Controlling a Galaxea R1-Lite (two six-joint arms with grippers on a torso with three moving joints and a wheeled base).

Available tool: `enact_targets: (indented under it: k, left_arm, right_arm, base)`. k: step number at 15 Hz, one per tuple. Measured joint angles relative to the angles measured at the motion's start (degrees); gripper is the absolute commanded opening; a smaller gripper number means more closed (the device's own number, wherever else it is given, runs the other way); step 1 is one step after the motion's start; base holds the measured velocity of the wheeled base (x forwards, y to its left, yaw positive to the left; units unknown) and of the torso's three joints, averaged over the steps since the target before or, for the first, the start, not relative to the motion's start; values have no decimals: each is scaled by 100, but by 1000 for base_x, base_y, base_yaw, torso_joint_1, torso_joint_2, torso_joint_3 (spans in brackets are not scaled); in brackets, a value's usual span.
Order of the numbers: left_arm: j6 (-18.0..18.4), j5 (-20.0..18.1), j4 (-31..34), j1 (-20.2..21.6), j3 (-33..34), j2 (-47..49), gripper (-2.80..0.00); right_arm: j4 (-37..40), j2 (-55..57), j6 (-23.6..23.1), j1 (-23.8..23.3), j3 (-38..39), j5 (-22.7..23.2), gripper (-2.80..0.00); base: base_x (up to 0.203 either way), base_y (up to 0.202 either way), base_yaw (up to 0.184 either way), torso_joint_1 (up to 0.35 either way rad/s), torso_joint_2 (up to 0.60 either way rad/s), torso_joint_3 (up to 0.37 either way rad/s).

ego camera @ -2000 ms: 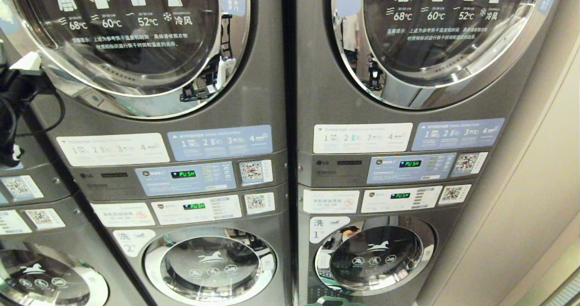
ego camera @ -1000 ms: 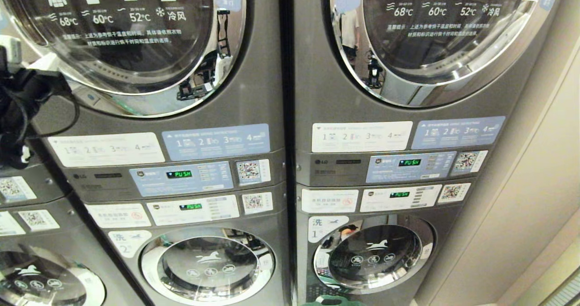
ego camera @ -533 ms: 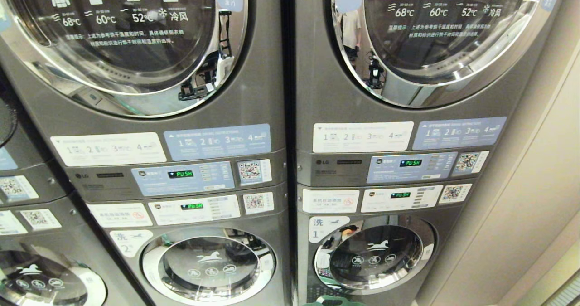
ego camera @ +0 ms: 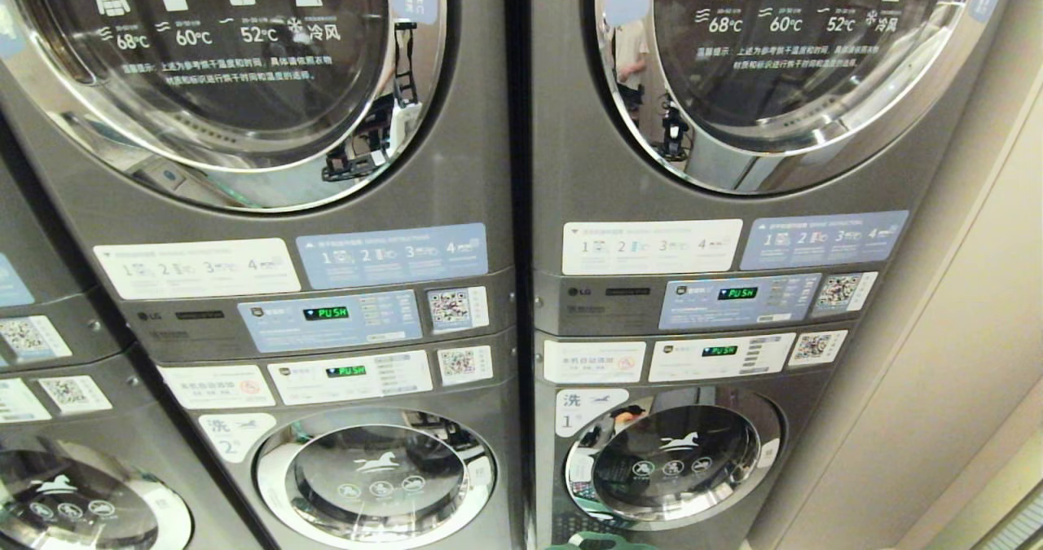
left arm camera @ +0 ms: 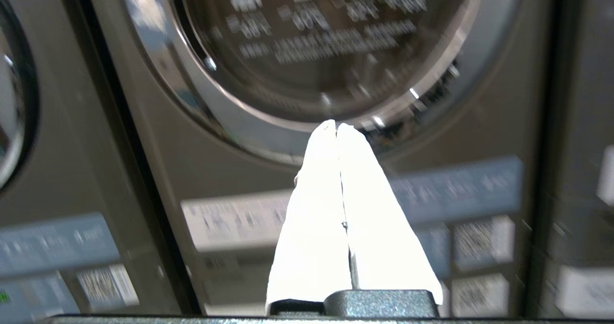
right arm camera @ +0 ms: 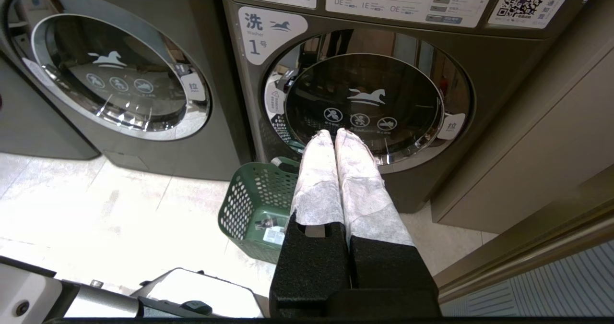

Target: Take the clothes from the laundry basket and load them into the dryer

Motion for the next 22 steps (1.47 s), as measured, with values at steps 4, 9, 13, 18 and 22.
enact_targets:
  k: [4, 9, 13, 18, 22]
  left_arm:
    - [-20, -92, 1533, -42, 726, -1575, -280]
    - [203, 1836, 2860, -1538, 1640, -3015, -280]
    - [429, 2185, 3567, -2282, 2397, -4094, -280]
    - [422, 1699, 4427, -2282, 2605, -4821, -280]
    - [-132, 1851, 4654, -2280, 2550, -4914, -280]
  right_arm:
    - [0, -2, 1, 0, 0, 0, -280]
    - [0, -2, -5, 0, 0, 0, -280]
    - [-6, -2, -14, 0, 6, 2, -280]
    - [-11, -2, -10, 0, 6, 0, -280]
    - [-10, -2, -10, 0, 6, 0, -280]
  base:
    - [0, 0, 0, 0, 0, 0]
    - [0, 0, 0, 0, 0, 0]
    - [0, 0, 0, 0, 0, 0]
    - [0, 0, 0, 0, 0, 0]
    - [0, 0, 0, 0, 0, 0]
